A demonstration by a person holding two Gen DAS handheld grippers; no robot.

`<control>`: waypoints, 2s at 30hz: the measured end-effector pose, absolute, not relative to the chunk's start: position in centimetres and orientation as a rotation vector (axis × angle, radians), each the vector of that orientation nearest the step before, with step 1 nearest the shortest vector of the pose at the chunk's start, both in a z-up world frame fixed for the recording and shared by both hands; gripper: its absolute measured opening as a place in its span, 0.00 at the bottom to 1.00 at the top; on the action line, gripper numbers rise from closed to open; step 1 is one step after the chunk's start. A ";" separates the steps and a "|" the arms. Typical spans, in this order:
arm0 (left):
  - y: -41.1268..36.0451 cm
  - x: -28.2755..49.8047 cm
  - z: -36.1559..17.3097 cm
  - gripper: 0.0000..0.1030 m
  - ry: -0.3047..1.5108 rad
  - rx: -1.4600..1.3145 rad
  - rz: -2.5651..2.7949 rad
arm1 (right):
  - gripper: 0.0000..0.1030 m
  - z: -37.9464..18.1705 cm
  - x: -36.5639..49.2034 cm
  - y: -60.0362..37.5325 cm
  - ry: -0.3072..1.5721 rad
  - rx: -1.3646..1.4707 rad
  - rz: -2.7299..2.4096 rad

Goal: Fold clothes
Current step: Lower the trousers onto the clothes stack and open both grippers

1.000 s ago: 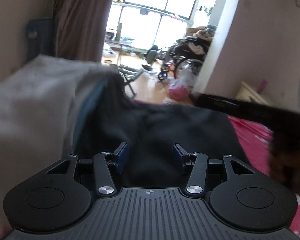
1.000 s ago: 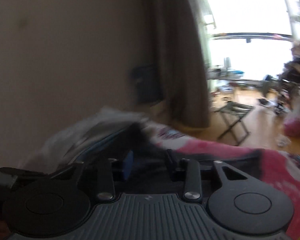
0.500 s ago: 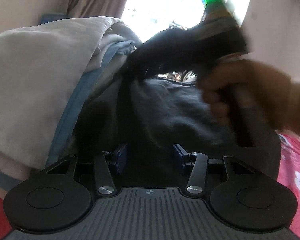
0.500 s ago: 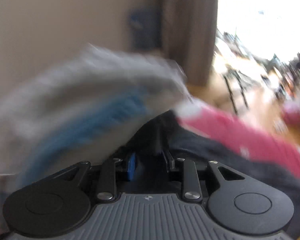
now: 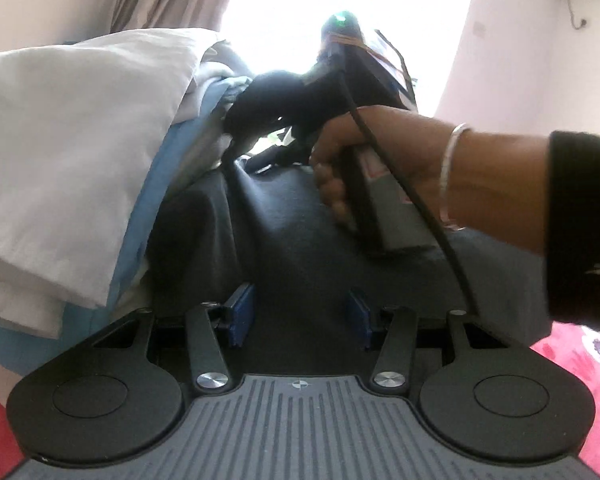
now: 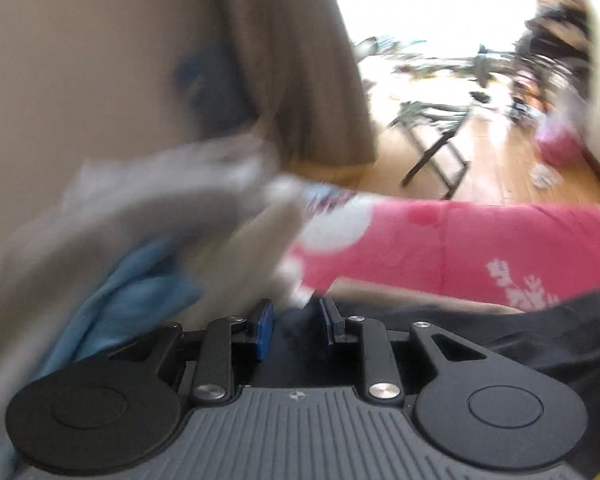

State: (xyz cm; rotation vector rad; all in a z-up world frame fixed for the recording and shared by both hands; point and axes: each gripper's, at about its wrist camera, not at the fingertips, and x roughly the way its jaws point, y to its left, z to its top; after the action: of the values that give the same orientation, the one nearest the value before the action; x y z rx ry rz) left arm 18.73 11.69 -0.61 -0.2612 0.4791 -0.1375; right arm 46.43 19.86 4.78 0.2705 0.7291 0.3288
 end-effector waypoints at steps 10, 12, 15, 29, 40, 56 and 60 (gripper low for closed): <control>14.2 15.8 0.0 0.49 0.436 -0.334 -0.120 | 0.28 7.5 36.1 22.8 0.754 -0.195 0.823; 13.9 15.5 -0.2 0.49 0.446 -0.318 -0.112 | 0.28 5.6 34.7 25.0 0.777 -0.348 0.855; 13.4 15.2 -0.8 0.49 0.464 -0.310 -0.101 | 0.29 3.9 32.7 26.7 0.754 -0.536 0.856; 13.5 16.0 -1.6 0.50 0.451 -0.324 -0.045 | 0.33 7.1 34.5 -1.1 0.649 0.306 0.208; 13.7 16.2 -1.9 0.51 0.473 -0.371 -0.018 | 0.32 11.2 25.2 -2.7 0.444 0.296 0.364; 11.4 10.2 4.2 0.71 0.437 -0.282 -0.049 | 0.73 11.2 7.7 4.5 0.674 0.116 0.339; 10.5 4.5 5.6 0.99 0.465 -0.174 -0.084 | 0.90 9.5 3.0 6.3 0.704 0.186 0.237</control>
State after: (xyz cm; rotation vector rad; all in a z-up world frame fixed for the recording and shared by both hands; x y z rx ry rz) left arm 4.52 10.48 5.58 -0.1739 0.4648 -0.0840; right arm 3.00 6.30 9.52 0.1861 0.7039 0.2369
